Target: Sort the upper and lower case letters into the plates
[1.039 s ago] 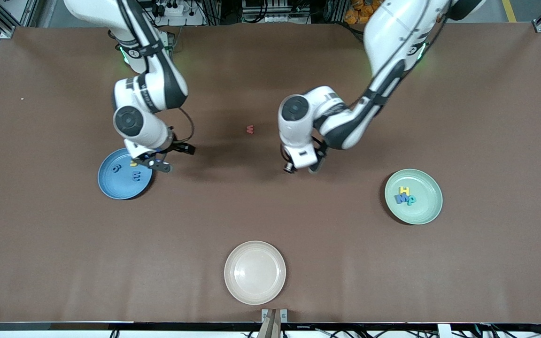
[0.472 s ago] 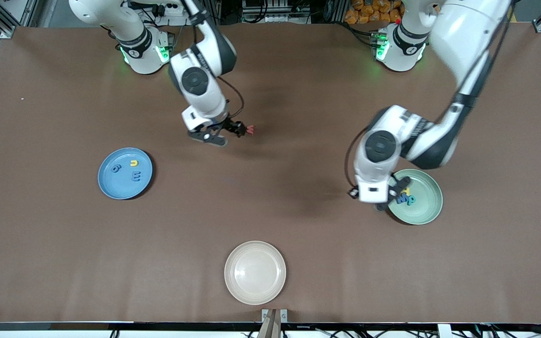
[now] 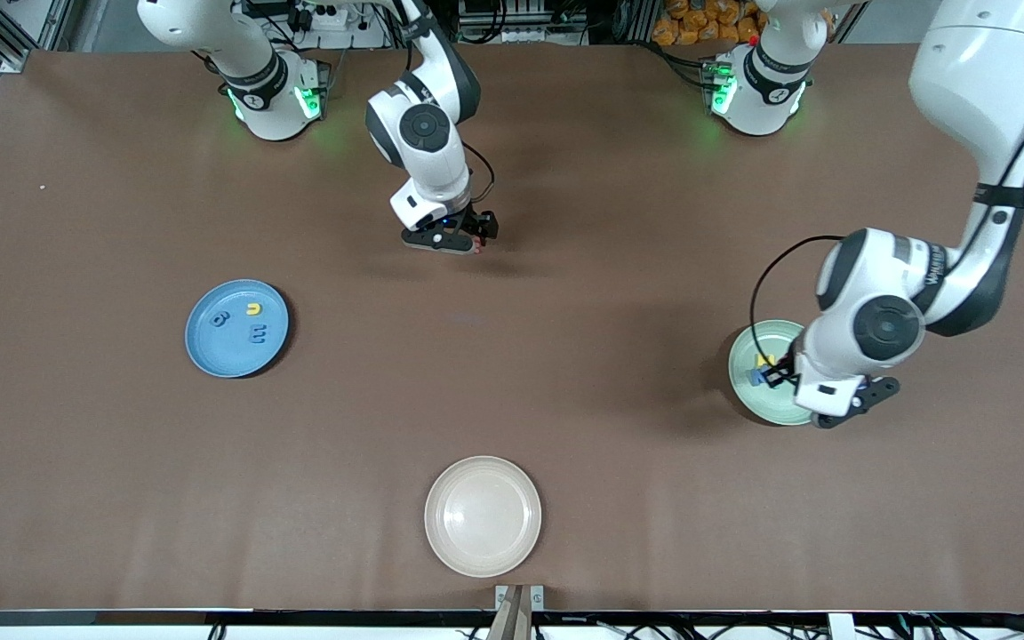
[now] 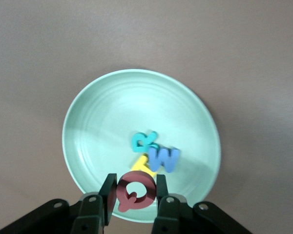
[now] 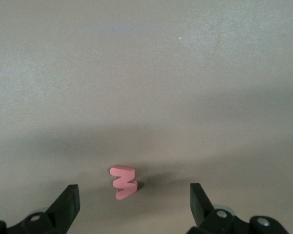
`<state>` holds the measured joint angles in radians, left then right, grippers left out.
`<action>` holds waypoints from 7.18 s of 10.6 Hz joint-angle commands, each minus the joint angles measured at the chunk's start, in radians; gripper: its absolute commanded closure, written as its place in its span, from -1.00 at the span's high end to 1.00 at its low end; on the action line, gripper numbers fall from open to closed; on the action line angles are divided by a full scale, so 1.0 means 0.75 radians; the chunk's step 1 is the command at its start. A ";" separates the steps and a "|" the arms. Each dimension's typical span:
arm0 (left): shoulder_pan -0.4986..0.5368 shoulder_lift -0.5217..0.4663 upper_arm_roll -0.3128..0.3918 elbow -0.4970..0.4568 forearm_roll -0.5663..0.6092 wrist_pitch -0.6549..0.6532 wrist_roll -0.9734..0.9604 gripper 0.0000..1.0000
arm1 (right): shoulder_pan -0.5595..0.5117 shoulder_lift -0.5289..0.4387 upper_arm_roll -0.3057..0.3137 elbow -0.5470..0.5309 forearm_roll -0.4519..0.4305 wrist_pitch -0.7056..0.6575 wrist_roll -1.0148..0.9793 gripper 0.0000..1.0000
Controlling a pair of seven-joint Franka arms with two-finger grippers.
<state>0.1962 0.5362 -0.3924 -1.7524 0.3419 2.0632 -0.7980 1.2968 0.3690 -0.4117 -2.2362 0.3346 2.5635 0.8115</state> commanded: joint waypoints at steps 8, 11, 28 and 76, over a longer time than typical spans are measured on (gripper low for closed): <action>0.016 -0.265 -0.118 0.188 -0.039 -0.406 0.344 1.00 | 0.020 0.117 0.033 0.024 0.082 0.075 -0.002 0.98; 0.016 -0.428 -0.168 0.322 -0.177 -0.609 0.375 1.00 | 0.042 0.148 0.036 0.032 0.090 0.090 0.006 0.98; -0.239 -0.662 0.339 0.328 -0.433 -0.742 0.739 1.00 | 0.061 0.169 0.034 0.036 0.090 0.080 0.059 -0.69; -0.276 -0.645 0.345 0.348 -0.337 -0.771 0.884 1.00 | -0.891 -0.332 -0.576 0.326 -0.007 -0.758 -1.428 1.00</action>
<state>-0.0110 0.0596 -0.1282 -1.4917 0.0635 1.4997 -0.1552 0.6379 0.2210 -0.8267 -2.0198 0.3884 2.0970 -0.2511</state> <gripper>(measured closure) 0.000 0.000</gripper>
